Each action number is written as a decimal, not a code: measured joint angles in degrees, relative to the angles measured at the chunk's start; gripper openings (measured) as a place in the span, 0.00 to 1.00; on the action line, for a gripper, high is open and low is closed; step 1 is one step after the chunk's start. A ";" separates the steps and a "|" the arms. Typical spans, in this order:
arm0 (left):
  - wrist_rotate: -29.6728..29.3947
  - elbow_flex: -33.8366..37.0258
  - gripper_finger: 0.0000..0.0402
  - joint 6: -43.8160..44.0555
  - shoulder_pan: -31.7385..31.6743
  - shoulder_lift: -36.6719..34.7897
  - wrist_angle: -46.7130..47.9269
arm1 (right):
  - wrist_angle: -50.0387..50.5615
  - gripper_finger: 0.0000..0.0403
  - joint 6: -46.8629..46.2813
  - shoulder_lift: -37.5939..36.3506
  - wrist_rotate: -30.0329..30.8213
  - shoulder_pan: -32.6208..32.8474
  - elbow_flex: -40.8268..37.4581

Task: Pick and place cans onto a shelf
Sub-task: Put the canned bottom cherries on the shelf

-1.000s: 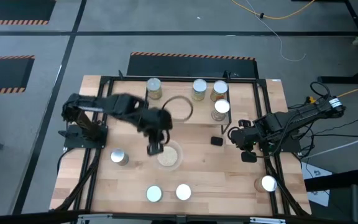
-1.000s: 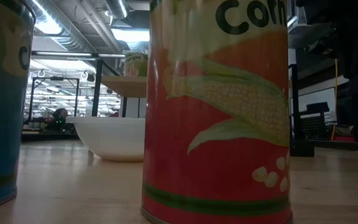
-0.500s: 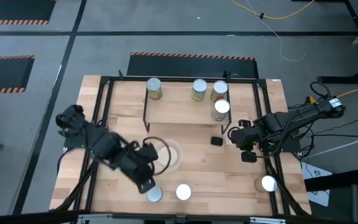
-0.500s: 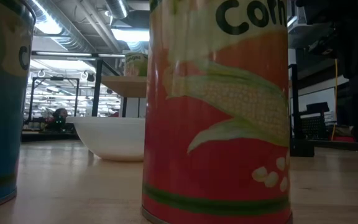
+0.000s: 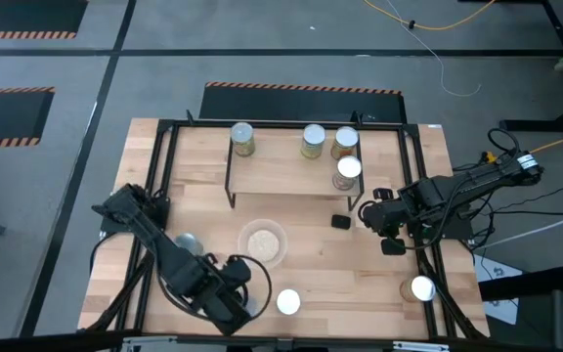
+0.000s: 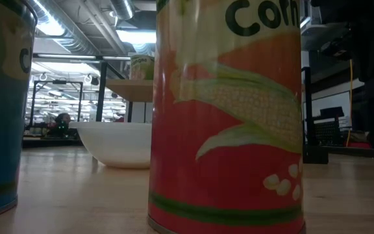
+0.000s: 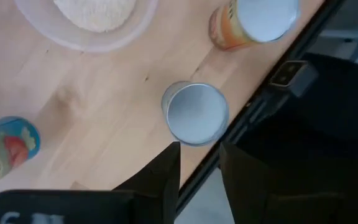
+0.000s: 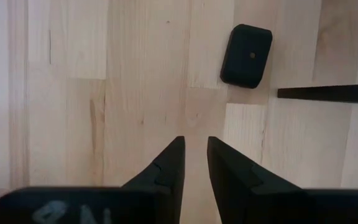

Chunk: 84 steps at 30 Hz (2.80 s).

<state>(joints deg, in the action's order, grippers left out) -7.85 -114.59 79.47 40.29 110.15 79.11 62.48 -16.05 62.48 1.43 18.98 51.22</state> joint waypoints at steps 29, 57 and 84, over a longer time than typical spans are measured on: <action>2.99 0.00 0.27 -0.06 0.04 11.53 2.88 | -0.17 0.18 0.20 0.00 0.02 0.00 0.00; 3.03 4.59 0.24 -0.10 0.02 11.45 -0.32 | -0.57 0.18 0.22 0.00 0.02 0.01 0.00; 2.51 4.59 0.00 -0.54 0.00 11.40 -0.32 | -0.57 0.18 1.57 0.00 0.04 0.02 0.00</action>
<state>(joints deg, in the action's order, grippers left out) -5.34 -110.00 78.94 40.29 121.56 78.78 61.91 -14.48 62.48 1.47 19.00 51.22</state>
